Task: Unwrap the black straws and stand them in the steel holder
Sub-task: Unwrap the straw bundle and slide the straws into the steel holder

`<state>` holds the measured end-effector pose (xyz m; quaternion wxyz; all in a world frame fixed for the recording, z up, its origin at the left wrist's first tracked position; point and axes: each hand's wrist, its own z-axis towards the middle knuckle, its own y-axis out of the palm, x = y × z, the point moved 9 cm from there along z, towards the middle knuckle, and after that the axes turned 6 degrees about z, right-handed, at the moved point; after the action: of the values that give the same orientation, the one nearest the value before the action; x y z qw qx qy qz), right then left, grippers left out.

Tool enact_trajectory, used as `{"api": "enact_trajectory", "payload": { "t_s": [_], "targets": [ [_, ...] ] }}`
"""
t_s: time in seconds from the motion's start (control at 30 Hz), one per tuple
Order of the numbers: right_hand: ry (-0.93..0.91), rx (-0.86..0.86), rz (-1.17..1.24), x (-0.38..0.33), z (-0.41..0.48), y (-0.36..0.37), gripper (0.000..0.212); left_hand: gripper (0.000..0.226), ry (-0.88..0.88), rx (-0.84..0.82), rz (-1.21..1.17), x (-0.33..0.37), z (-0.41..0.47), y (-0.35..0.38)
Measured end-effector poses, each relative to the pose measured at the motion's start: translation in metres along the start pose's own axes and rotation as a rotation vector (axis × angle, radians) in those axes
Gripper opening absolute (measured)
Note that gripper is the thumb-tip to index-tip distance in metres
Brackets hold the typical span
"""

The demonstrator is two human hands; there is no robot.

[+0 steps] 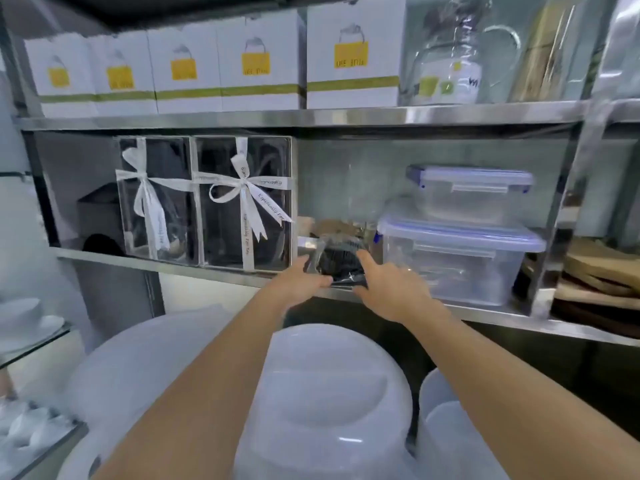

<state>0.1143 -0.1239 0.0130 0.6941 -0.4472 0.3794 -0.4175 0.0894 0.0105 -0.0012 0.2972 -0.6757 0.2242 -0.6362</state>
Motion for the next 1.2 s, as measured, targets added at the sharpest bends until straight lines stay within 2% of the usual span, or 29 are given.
{"api": "enact_trajectory", "payload": {
  "t_s": [0.07, 0.17, 0.27, 0.37, 0.5, 0.6, 0.67, 0.77, 0.83, 0.9, 0.93, 1.0, 1.07, 1.2],
  "targets": [
    [0.032, 0.017, 0.051, 0.004, 0.012, 0.01, 0.057, 0.057, -0.023, -0.083, 0.005, -0.006, 0.006, 0.011],
    [0.11, -0.028, 0.119, 0.013, 0.023, 0.025, 0.049, 0.063, -0.083, -0.15, 0.048, -0.022, 0.012, 0.018],
    [0.14, -0.011, 0.118, 0.018, 0.024, 0.03, 0.021, 0.063, -0.122, -0.134, 0.03, -0.033, 0.019, 0.016],
    [0.136, 0.065, 0.115, 0.024, 0.02, 0.026, 0.014, 0.062, -0.15, -0.078, -0.112, -0.038, 0.022, 0.012],
    [0.04, 0.13, 0.38, 0.021, 0.003, 0.008, 0.015, 0.045, -0.207, -0.044, -0.394, -0.039, 0.026, 0.008],
    [-0.06, 0.028, 0.504, 0.006, -0.014, 0.003, 0.013, 0.04, -0.235, -0.107, -0.46, -0.038, 0.026, 0.016],
    [-0.066, -0.038, 0.68, 0.003, -0.022, 0.002, 0.01, 0.038, -0.246, -0.087, -0.47, -0.041, 0.027, 0.015],
    [0.065, 0.024, 1.061, 0.016, -0.025, -0.008, 0.01, 0.04, -0.269, -0.107, -0.547, -0.046, 0.026, 0.015],
    [0.299, 0.031, 1.183, 0.031, -0.025, 0.003, 0.019, 0.027, -0.282, -0.138, -0.594, -0.044, 0.02, 0.017],
    [0.537, -0.106, 1.399, 0.029, -0.032, 0.025, 0.033, 0.026, -0.278, -0.171, -0.633, -0.04, 0.016, 0.021],
    [0.595, -0.179, 1.542, 0.019, -0.037, 0.031, 0.032, 0.029, -0.266, -0.189, -0.634, -0.038, 0.014, 0.022],
    [0.634, -0.217, 1.735, 0.005, -0.042, 0.034, 0.019, 0.033, -0.24, -0.216, -0.616, -0.032, 0.009, 0.022],
    [0.643, -0.16, 1.779, 0.005, -0.045, 0.033, 0.013, 0.03, -0.224, -0.226, -0.617, -0.027, 0.001, 0.018],
    [0.586, -0.152, 1.761, 0.0, -0.055, 0.021, 0.031, 0.014, -0.139, -0.257, -0.592, -0.008, -0.033, 0.007]
  ]
}}
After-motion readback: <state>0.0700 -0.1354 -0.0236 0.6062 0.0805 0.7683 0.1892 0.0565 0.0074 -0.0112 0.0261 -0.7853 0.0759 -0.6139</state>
